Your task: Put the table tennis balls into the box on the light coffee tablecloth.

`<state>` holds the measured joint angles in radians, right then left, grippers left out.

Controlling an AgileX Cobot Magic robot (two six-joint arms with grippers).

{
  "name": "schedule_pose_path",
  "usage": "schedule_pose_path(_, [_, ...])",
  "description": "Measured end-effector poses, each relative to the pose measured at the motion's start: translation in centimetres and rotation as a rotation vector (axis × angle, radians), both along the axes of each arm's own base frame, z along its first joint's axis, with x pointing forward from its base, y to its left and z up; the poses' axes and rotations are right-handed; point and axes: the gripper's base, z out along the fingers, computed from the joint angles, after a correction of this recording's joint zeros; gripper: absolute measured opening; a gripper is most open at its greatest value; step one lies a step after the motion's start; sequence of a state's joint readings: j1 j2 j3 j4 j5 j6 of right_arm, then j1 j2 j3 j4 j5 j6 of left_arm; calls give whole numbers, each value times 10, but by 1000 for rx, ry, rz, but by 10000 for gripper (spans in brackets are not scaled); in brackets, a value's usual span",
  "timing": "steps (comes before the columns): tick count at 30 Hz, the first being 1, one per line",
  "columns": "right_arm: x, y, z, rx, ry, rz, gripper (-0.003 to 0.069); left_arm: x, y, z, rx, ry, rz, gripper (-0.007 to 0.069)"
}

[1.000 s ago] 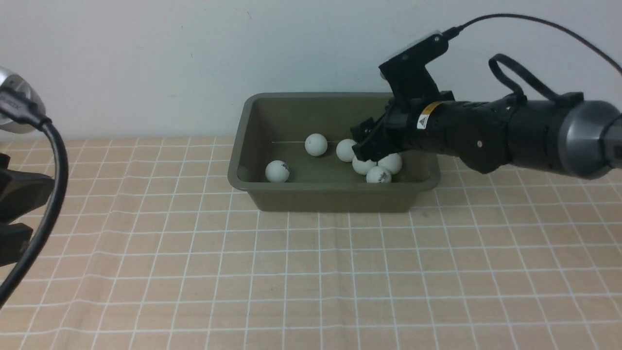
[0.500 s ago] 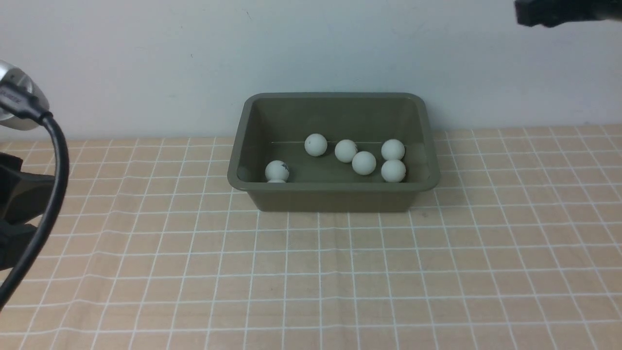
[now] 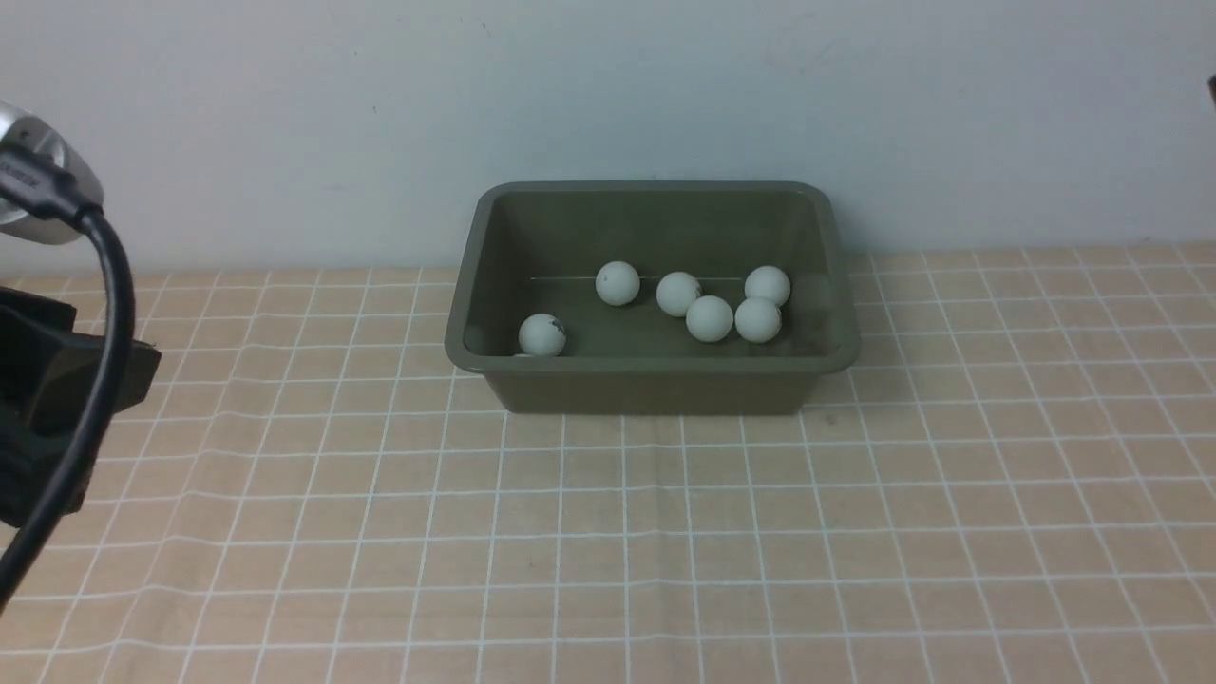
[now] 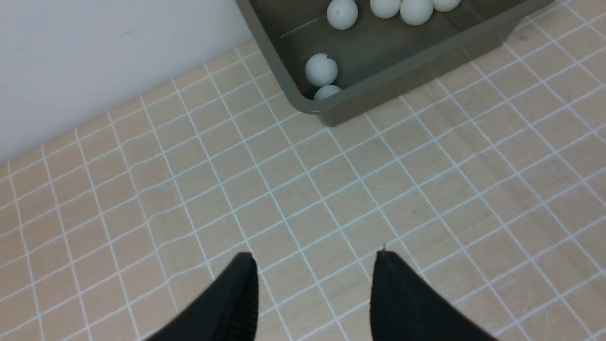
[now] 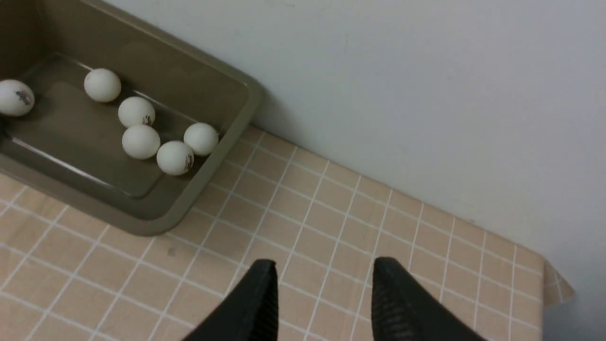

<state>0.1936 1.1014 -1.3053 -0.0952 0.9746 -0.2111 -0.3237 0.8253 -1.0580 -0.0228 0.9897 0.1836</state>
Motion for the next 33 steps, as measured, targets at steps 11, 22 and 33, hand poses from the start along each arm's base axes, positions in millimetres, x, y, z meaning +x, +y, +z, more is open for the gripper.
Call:
schedule_pose_path(11, [-63,-6,-44,71,-94,46,265,0,-1,0,8,-8,-16,266])
schedule_pose_path(22, [-87,-6,-134,186,-159,52,264,-1,-4,1,-31,4,-38,266])
schedule_pose_path(33, [-91,-9,-172,254,-287,21,264,-1,-5,1,-31,4,-44,266])
